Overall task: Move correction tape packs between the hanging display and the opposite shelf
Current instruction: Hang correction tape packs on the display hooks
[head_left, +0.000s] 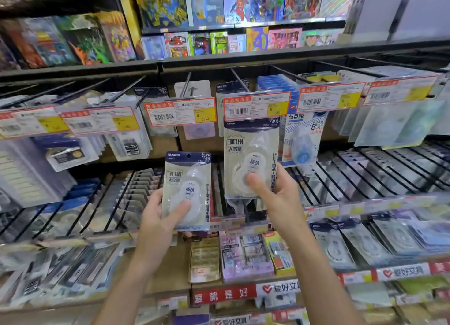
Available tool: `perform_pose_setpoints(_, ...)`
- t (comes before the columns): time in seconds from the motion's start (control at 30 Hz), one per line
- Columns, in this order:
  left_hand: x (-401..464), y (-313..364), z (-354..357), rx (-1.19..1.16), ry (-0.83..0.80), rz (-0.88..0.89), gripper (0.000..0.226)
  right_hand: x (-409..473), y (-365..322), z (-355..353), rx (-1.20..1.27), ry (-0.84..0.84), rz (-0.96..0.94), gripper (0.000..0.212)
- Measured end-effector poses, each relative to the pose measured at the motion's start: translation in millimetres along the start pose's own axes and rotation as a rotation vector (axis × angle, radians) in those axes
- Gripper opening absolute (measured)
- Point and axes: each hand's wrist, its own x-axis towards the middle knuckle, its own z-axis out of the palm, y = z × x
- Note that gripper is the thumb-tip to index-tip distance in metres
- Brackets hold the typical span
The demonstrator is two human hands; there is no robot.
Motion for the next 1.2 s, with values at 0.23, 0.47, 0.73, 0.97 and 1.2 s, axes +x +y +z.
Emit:
perform_pose_setpoints(0.23, 5, 1, 2, -0.012, -0.015, 0.009, 0.036, 9, -2, 0, -0.003, -0.014, -0.026, 0.033)
perform_pose_setpoints(0.47, 5, 2, 4, -0.033, -0.009, 0.008, 0.036, 21, -7, 2, 0.007, 0.005, -0.064, 0.036)
perform_pose_setpoints(0.73, 7, -1, 5, -0.024, -0.009, 0.004, 0.033, 25, -7, 2, -0.008, 0.023, -0.064, 0.032)
perform_pose_setpoints(0.97, 6, -2, 9, -0.019, -0.009, 0.000, 0.036, 24, -4, 0, -0.005, 0.011, -0.058, 0.034)
perform_pose_setpoints(1.2, 3, -3, 14, -0.011, -0.016, -0.017, 0.033, 20, 0, -1, 0.027, -0.025, -0.047, 0.033)
